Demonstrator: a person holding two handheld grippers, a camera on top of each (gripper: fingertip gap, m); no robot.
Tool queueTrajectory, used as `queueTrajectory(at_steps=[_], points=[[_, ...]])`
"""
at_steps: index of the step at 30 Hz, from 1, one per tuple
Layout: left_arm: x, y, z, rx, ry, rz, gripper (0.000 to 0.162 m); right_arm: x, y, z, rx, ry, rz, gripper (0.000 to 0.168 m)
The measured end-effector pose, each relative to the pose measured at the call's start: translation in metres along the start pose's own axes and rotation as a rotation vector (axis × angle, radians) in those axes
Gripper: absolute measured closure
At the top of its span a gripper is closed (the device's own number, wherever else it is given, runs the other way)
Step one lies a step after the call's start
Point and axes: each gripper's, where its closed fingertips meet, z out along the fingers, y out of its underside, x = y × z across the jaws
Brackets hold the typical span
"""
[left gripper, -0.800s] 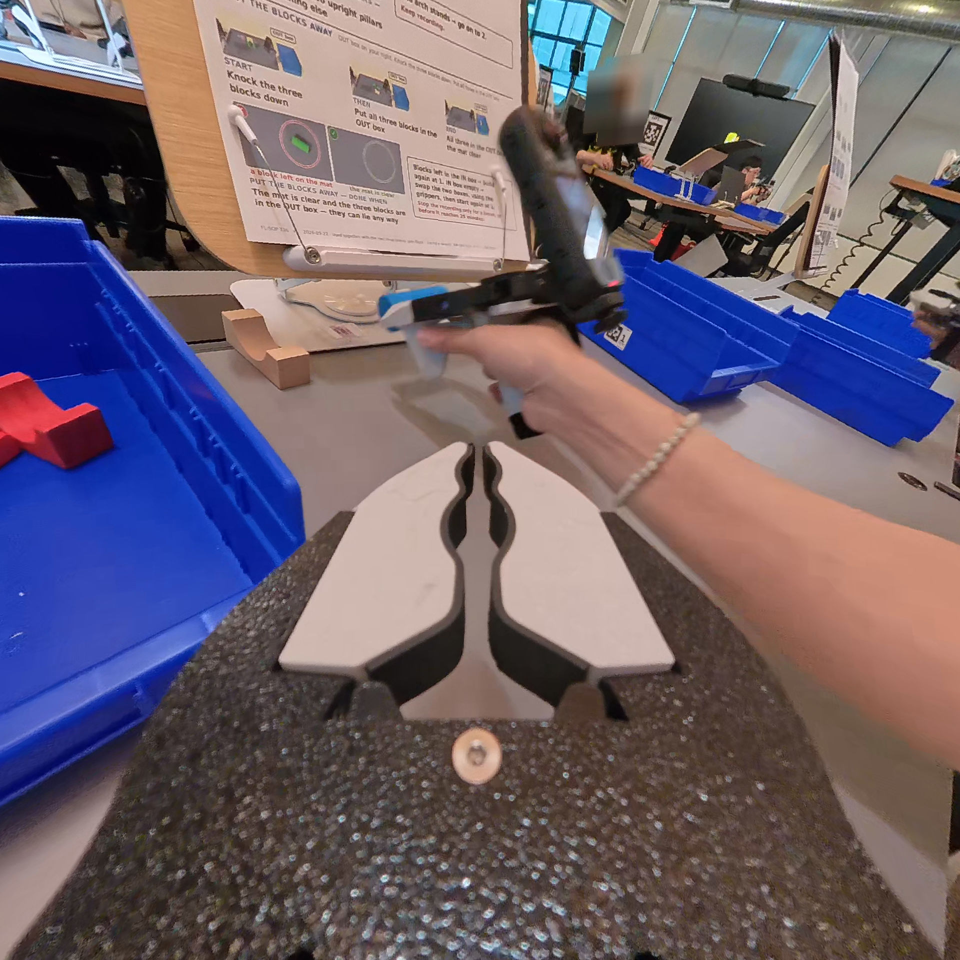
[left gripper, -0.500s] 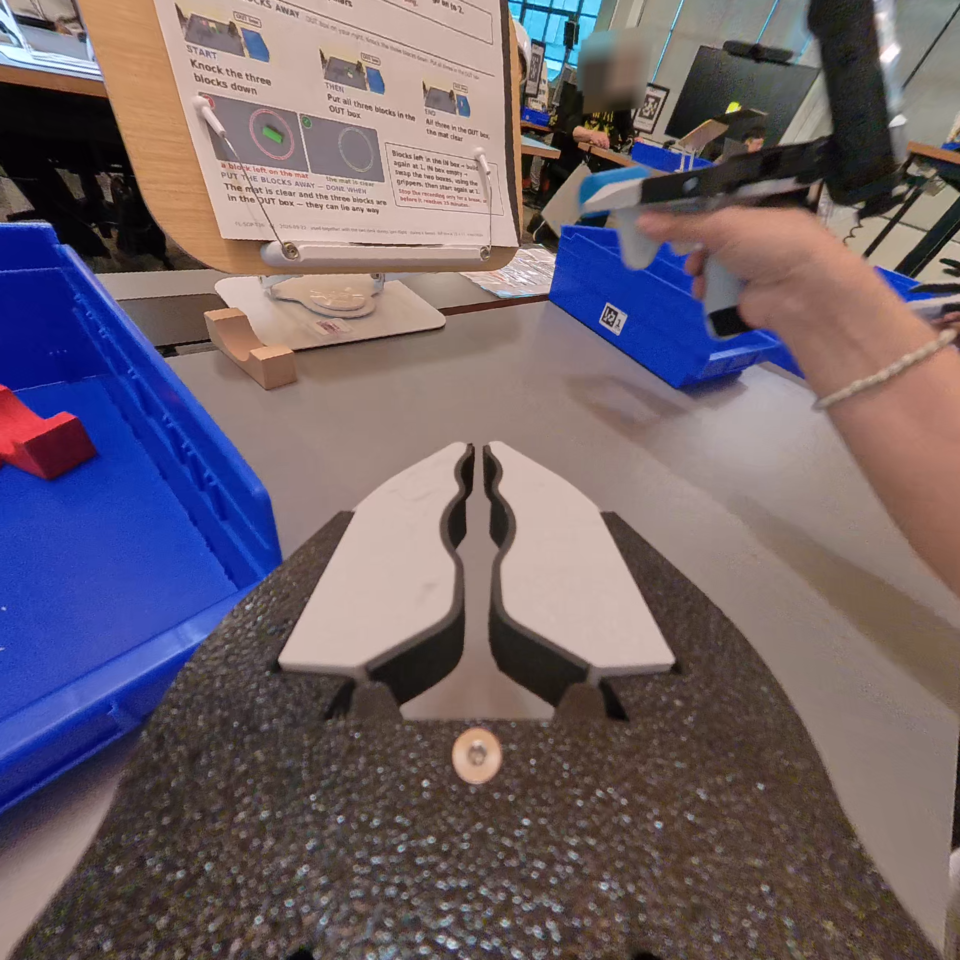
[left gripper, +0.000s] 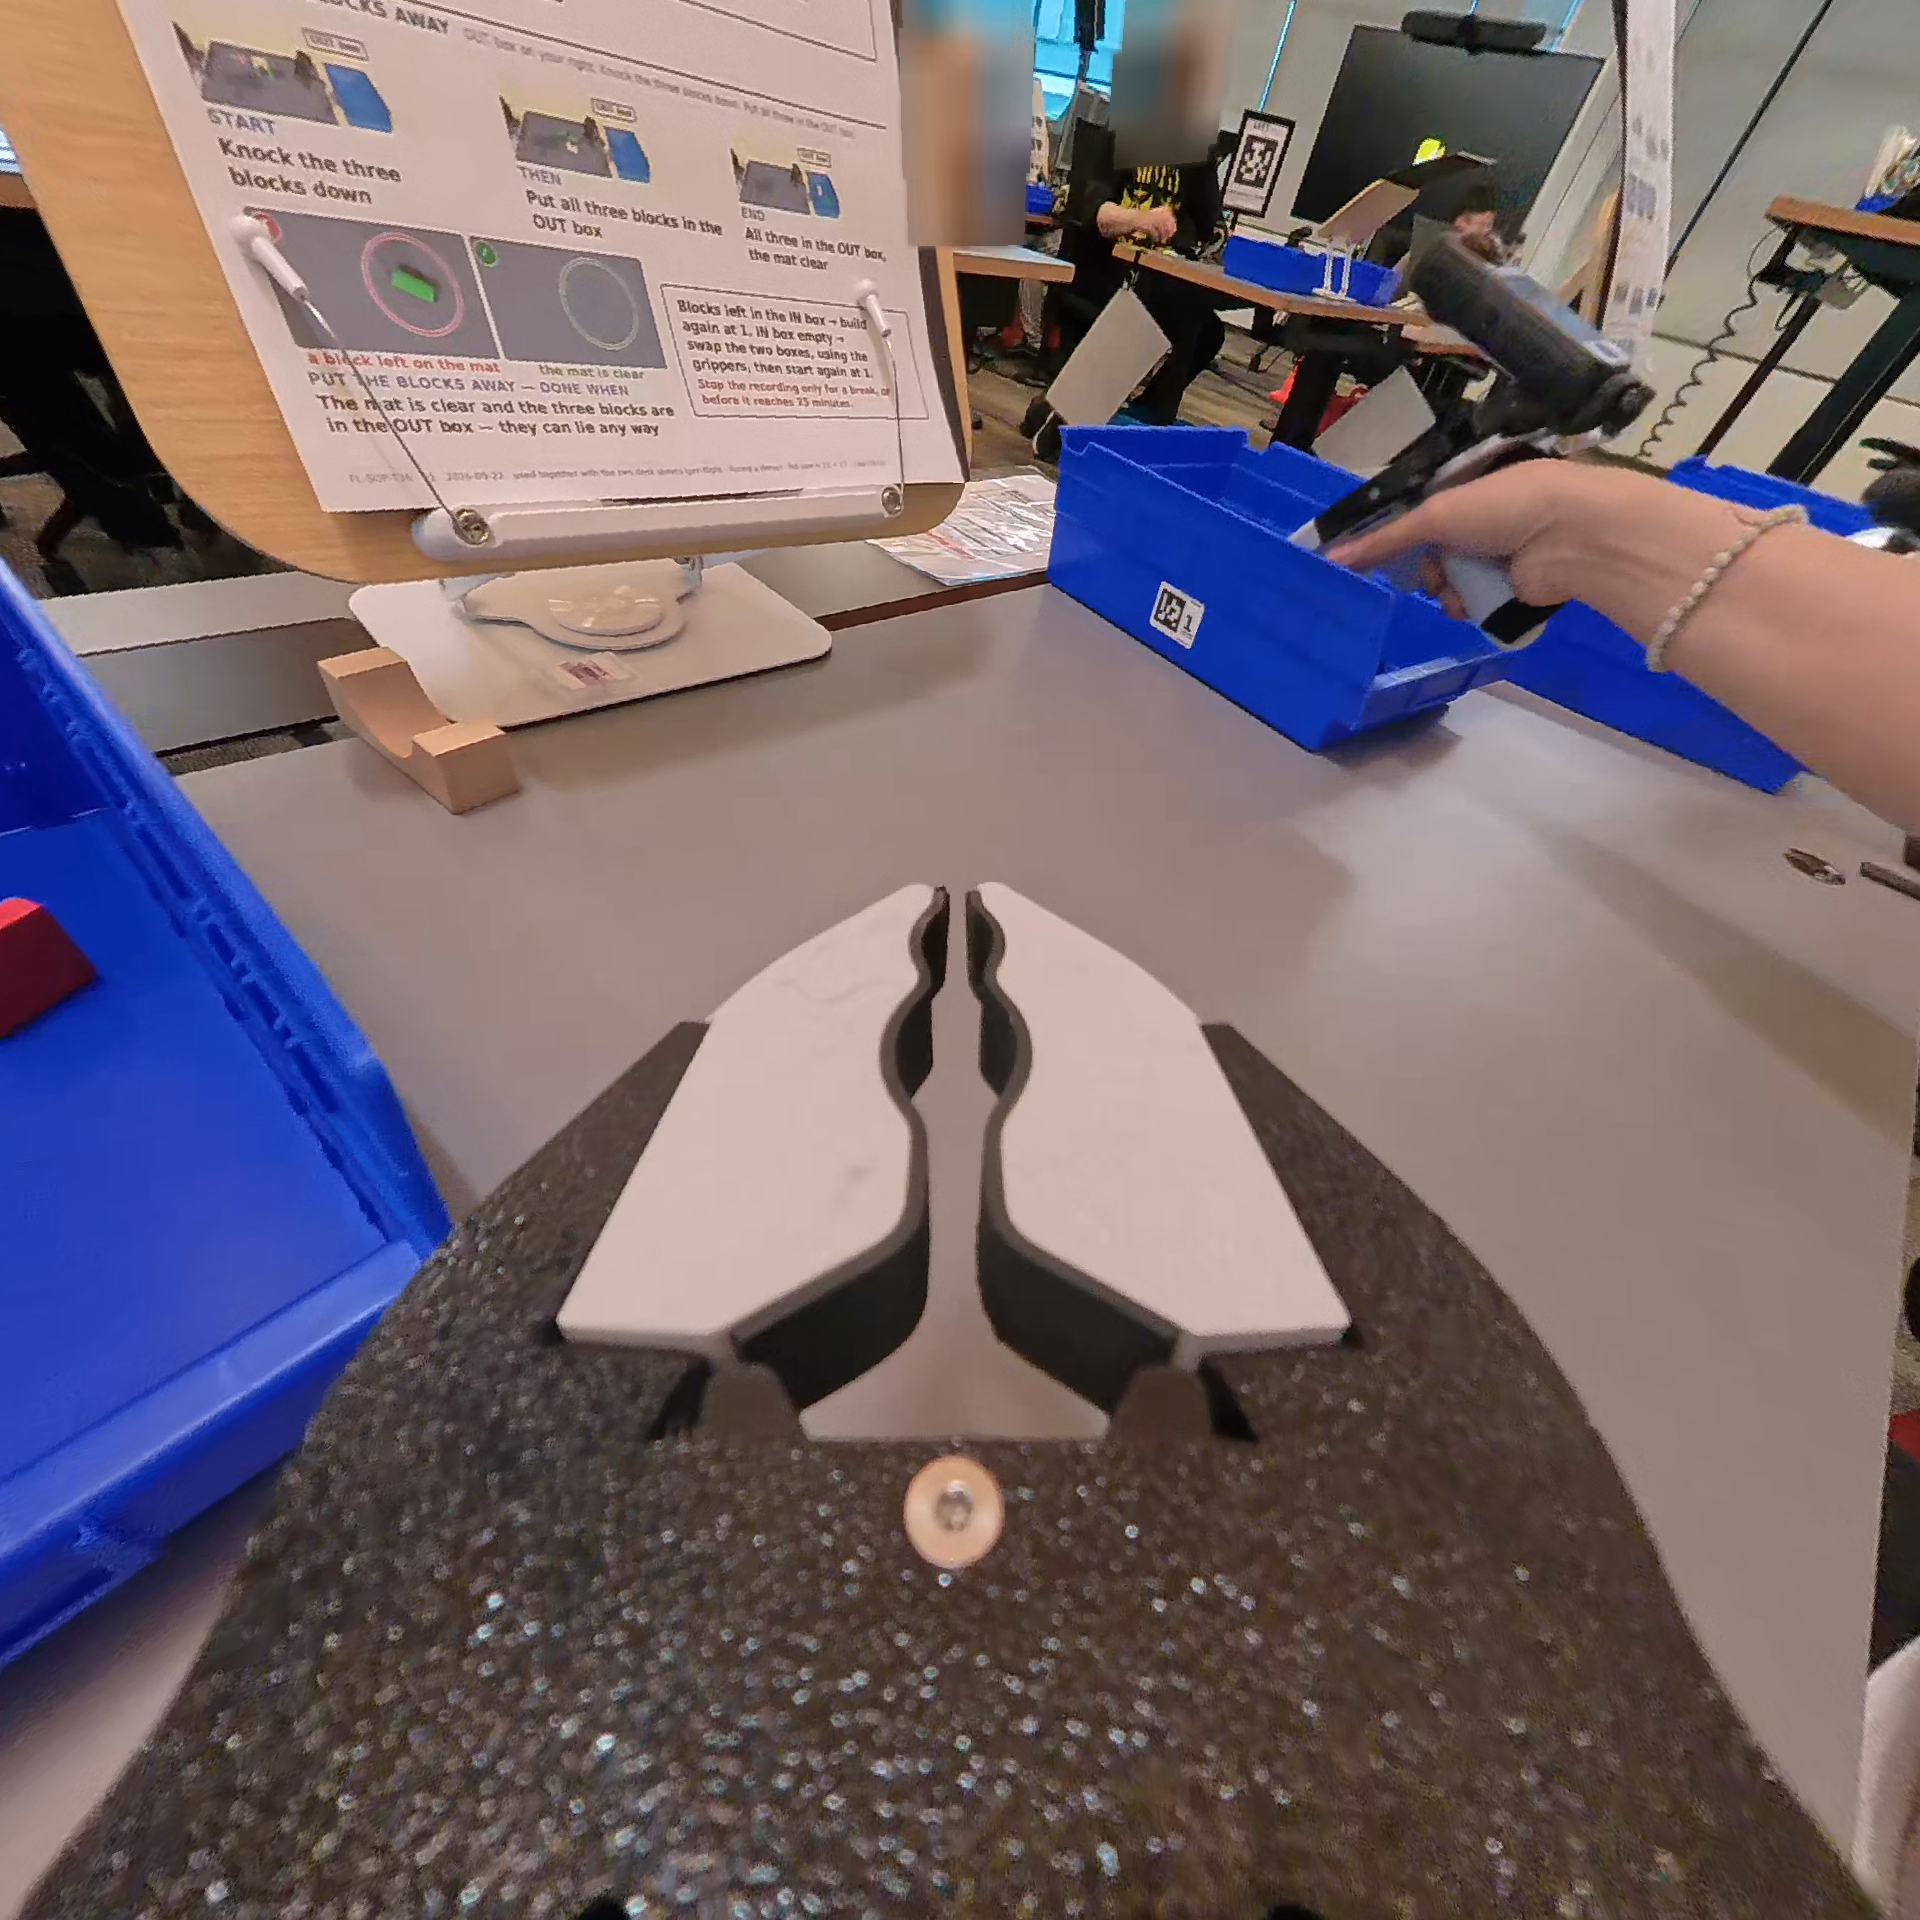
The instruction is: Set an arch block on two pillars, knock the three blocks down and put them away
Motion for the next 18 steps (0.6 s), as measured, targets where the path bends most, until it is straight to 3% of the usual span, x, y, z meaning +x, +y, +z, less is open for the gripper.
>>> queueTrajectory(at_steps=[8, 10, 11, 15, 18], points=[[0.011, 0.001, 0.003, -0.025, -0.005, 0.053, 0.159, -0.014, 0.027, 0.02, -0.08, -0.043, 0.031, 0.097], [0.013, 0.002, 0.004, -0.031, -0.001, 0.062, 0.159, -0.006, 0.027, 0.016, -0.088, 0.009, -0.006, 0.082], [0.014, 0.002, 0.005, -0.034, 0.0, 0.065, 0.159, -0.002, 0.024, 0.012, -0.072, 0.03, -0.017, 0.074], [0.014, 0.004, 0.006, -0.038, 0.005, 0.064, 0.159, -0.006, -0.01, -0.032, 0.058, 0.04, -0.08, 0.074], [0.011, 0.004, 0.005, -0.037, 0.003, 0.054, 0.159, -0.061, -0.041, -0.081, 0.227, -0.076, -0.239, 0.071]])
